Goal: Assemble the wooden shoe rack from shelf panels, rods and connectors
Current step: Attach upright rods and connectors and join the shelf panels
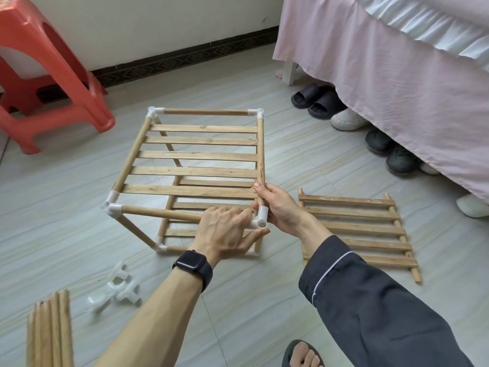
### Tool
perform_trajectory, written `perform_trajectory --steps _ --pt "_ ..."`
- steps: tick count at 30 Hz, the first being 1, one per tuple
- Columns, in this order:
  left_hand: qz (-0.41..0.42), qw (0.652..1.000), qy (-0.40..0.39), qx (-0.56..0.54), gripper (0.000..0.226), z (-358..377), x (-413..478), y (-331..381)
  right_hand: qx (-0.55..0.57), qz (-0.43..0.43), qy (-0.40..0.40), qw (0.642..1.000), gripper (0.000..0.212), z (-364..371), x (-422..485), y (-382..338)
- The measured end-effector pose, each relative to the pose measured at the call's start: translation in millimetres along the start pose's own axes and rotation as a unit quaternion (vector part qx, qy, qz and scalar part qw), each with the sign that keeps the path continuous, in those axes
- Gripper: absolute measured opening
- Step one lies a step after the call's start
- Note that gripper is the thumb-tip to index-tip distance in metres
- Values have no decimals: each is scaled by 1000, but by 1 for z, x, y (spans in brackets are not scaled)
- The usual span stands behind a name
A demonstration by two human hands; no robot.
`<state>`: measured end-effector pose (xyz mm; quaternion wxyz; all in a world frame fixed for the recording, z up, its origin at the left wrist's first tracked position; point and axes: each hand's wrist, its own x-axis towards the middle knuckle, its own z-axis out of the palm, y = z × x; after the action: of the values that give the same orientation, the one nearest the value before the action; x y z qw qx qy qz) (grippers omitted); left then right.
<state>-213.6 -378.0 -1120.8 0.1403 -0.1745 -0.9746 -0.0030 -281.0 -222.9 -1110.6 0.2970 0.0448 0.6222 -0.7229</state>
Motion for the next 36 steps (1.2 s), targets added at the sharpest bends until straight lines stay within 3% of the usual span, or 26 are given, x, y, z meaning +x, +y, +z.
perform_trajectory --steps 7,11,14,21,29,32,36 --pt "-17 992 125 -11 49 8 -4 11 -8 0 3 1000 26 -7 6 4" --pt "-14 989 146 -21 44 13 -7 12 -134 -98 162 973 43 5 14 20" --pt "11 990 138 -28 44 14 -7 5 -125 -131 215 960 45 13 19 23" --pt "-10 985 171 -14 45 16 -1 4 -2 -115 129 985 31 8 20 17" --pt "-25 986 162 19 46 19 3 -2 64 -114 198 972 31 22 26 23" --pt "-37 991 125 24 53 18 8 -6 53 -119 188 973 31 20 31 20" --pt "-26 993 114 19 56 15 15 -11 0 -113 169 979 46 14 32 12"
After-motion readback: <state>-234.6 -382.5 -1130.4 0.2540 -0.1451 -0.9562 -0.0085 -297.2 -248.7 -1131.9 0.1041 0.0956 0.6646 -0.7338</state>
